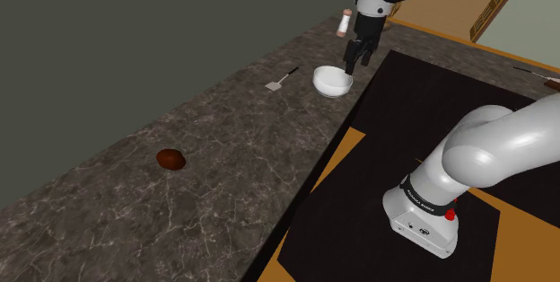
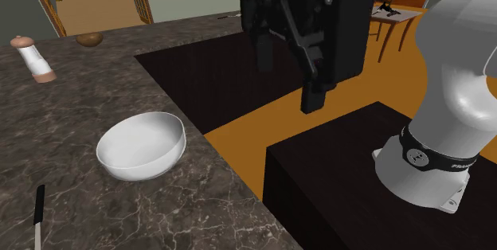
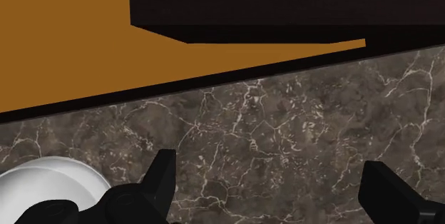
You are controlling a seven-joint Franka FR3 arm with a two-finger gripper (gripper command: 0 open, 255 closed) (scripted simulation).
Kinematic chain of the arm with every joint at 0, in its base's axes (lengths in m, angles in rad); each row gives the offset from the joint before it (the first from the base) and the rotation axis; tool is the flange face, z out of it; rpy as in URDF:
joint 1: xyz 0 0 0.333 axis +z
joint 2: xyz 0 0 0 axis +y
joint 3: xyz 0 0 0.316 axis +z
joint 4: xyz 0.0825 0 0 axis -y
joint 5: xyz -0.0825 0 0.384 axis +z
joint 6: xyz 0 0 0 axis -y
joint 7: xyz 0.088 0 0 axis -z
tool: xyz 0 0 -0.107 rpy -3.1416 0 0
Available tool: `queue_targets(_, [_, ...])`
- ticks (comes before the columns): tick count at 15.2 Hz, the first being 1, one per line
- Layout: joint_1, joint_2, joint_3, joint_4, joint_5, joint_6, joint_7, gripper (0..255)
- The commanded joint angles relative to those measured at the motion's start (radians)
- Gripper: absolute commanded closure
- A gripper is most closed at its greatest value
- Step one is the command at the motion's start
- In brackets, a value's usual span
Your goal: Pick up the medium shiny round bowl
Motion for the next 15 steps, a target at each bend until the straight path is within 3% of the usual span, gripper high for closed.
queue_targets(1, [-0.006,0.079,-0.016,0.015,-0.010,0.069,-0.012,0])
queue_targets(15, [-0.057,0.599,-0.105,0.240,-0.002,0.382,-0.116,0])
